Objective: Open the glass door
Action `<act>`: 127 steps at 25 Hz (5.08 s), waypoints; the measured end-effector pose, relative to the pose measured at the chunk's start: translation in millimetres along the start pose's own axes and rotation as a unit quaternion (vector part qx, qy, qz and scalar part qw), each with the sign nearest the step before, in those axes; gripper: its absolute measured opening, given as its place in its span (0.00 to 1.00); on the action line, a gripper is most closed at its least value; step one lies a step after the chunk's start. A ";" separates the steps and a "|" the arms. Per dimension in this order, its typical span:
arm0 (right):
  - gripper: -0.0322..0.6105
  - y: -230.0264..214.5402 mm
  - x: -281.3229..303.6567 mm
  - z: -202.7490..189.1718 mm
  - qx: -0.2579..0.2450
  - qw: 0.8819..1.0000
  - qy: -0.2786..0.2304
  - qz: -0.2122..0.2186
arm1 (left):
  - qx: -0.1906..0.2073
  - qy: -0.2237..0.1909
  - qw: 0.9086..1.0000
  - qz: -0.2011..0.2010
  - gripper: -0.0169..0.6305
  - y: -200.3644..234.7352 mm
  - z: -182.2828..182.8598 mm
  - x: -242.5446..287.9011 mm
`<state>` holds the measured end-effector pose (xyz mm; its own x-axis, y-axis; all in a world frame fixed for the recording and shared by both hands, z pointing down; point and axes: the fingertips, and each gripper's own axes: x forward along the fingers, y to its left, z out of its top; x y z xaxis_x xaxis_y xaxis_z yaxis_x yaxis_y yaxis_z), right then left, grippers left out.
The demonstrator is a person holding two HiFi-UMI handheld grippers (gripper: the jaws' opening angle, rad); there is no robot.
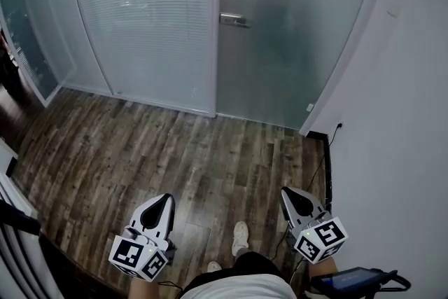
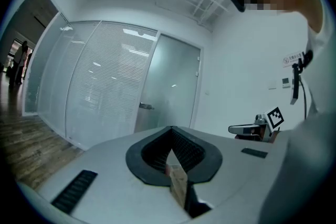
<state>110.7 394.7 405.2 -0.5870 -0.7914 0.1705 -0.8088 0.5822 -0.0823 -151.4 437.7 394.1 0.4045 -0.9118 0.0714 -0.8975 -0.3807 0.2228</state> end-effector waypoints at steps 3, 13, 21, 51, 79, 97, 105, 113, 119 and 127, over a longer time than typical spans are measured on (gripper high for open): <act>0.05 -21.5 30.7 5.4 0.006 1.000 -0.009 0.010 | 0.009 -0.002 1.000 0.001 0.03 5.2 6.9 34.5; 0.05 -145.1 107.2 46.2 0.017 0.999 -0.038 0.015 | 0.037 -0.009 0.999 0.007 0.03 7.7 45.4 178.9; 0.05 -213.0 129.5 45.6 0.039 0.998 -0.041 0.007 | 0.046 0.007 0.999 -0.009 0.03 -5.8 44.8 256.3; 0.05 -267.7 423.2 121.2 0.006 0.999 -0.032 -0.039 | 0.027 0.002 0.995 -0.096 0.03 219.4 100.0 503.2; 0.05 -444.2 593.8 174.3 0.015 1.000 -0.025 0.005 | 0.021 0.009 0.997 -0.080 0.03 245.9 143.8 721.0; 0.05 -499.4 652.0 154.1 0.005 0.999 0.010 0.032 | 0.014 0.028 0.996 -0.080 0.03 242.3 132.9 799.6; 0.24 -475.1 696.3 146.6 -0.063 0.993 0.084 0.054 | 0.017 0.041 0.993 -0.110 0.03 263.1 134.5 798.3; 0.32 -492.0 753.7 118.1 -0.179 0.969 0.165 0.049 | 0.009 0.055 0.993 -0.106 0.03 285.0 120.9 789.8; 0.31 -503.5 779.5 81.6 -0.208 0.955 0.203 0.062 | 0.007 0.055 0.994 -0.098 0.03 299.1 104.8 794.6; 0.24 -503.0 779.6 83.3 -0.177 0.965 0.187 0.051 | 0.006 0.053 0.994 -0.095 0.03 298.8 108.1 789.3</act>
<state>57.1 -530.7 497.7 -0.5562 -0.6432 0.5263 -0.6467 0.7327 0.2120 -119.4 -412.4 411.9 0.5818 -0.8027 0.1310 -0.8054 -0.5464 0.2296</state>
